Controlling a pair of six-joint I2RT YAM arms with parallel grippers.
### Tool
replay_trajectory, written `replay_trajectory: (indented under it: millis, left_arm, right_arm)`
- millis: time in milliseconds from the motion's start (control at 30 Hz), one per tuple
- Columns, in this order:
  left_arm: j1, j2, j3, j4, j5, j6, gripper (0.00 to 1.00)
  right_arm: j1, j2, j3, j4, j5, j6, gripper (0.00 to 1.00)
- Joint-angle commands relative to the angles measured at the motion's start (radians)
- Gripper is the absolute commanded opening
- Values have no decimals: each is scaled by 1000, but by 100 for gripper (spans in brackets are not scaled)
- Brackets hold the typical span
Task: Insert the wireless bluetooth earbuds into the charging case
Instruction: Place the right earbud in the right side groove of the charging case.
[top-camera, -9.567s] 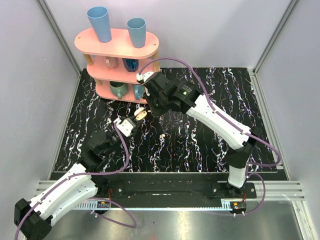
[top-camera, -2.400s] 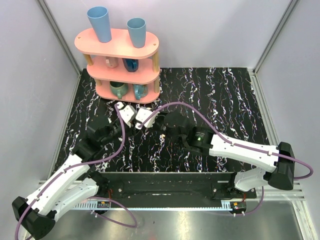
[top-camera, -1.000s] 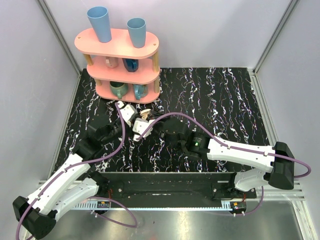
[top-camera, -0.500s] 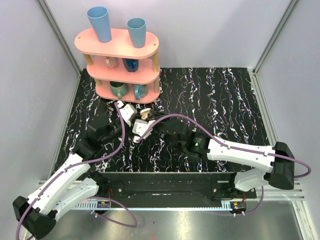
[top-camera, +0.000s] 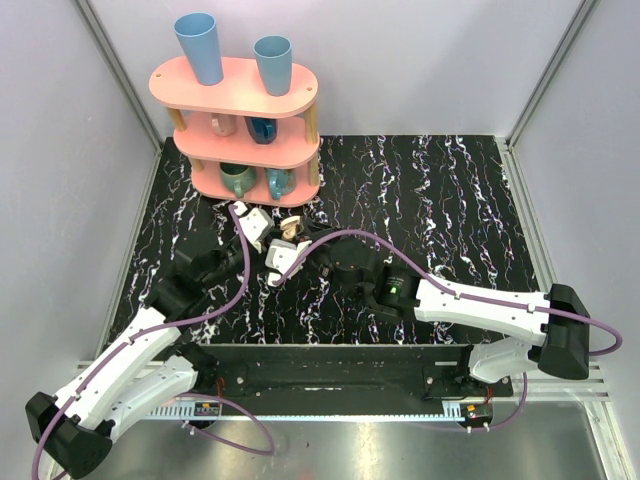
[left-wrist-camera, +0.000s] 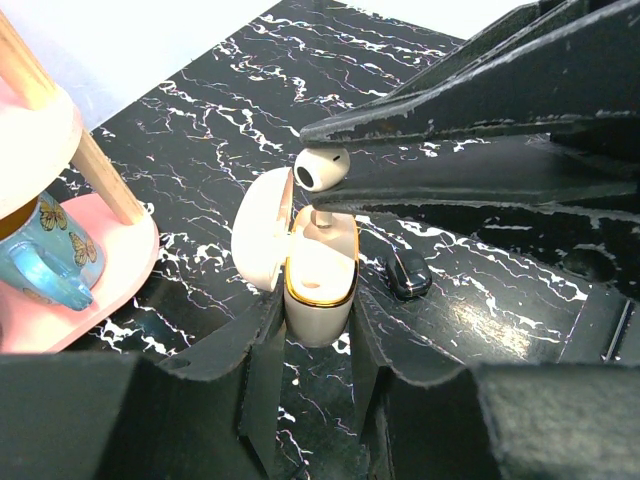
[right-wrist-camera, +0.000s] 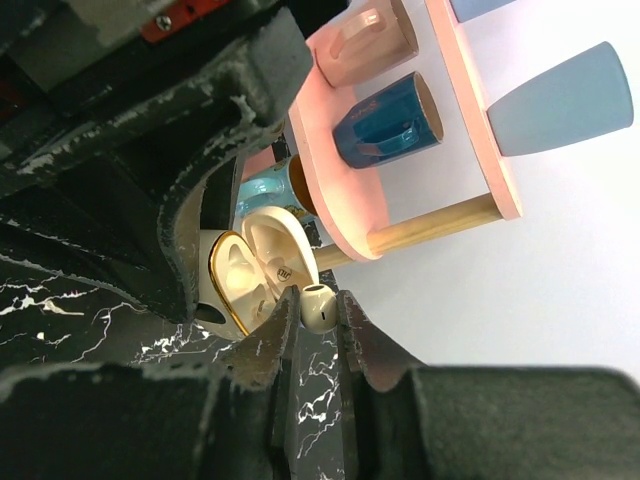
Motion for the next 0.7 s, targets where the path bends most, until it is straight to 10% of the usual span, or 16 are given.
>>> replay_trajectory:
  millis: [0, 667]
  left_arm:
    - [6, -3, 23, 59, 2, 8, 0]
    - [6, -17, 29, 38, -3, 11, 0]
  right_arm:
    - [10, -35, -2, 57, 13, -21, 0]
    - [11, -44, -8, 25, 8, -35, 0]
